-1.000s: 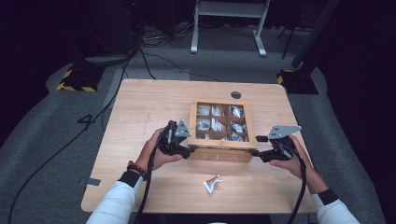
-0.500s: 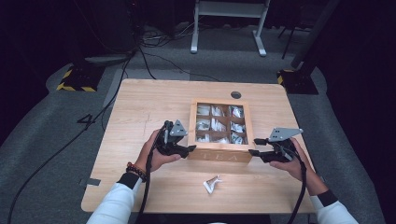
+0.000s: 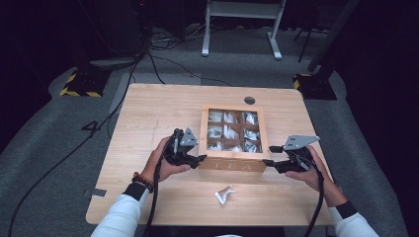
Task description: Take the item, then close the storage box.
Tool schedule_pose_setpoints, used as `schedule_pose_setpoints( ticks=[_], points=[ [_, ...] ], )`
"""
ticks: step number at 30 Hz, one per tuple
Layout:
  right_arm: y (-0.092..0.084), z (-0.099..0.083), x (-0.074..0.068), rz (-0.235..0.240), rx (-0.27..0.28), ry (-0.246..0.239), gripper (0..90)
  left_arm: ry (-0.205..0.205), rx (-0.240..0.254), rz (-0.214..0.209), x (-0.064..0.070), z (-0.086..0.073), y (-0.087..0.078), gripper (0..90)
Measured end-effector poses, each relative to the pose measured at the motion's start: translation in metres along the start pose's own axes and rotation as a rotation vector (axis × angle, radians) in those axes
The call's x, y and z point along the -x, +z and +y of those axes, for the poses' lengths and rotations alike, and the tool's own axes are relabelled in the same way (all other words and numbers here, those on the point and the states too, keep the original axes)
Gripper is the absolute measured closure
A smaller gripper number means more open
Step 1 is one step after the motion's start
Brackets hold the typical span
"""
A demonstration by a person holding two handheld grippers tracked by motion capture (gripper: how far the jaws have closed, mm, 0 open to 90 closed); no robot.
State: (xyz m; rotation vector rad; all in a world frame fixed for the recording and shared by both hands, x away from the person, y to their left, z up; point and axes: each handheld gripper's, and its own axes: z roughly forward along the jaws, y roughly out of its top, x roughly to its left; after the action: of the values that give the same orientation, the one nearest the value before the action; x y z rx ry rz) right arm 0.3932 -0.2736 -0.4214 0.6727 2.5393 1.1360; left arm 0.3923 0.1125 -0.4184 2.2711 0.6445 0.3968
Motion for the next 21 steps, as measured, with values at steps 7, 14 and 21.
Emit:
schedule_pose_setpoints(
  ticks=[7, 14, 21],
  points=[
    [-0.006, 0.002, 0.002, -0.020, 0.012, -0.005, 36.1, 0.024, 0.008, 0.025, 0.000, -0.004, -0.010, 25.7],
    [-0.014, -0.002, 0.002, -0.047, 0.024, -0.010, 31.5, 0.009, 0.012, 0.072, 0.000, -0.013, -0.021, 21.8],
    [-0.024, -0.007, 0.004, -0.076, 0.013, -0.010, 26.7, 0.015, 0.001, 0.107, -0.001, -0.022, -0.033, 21.0]
  ],
)
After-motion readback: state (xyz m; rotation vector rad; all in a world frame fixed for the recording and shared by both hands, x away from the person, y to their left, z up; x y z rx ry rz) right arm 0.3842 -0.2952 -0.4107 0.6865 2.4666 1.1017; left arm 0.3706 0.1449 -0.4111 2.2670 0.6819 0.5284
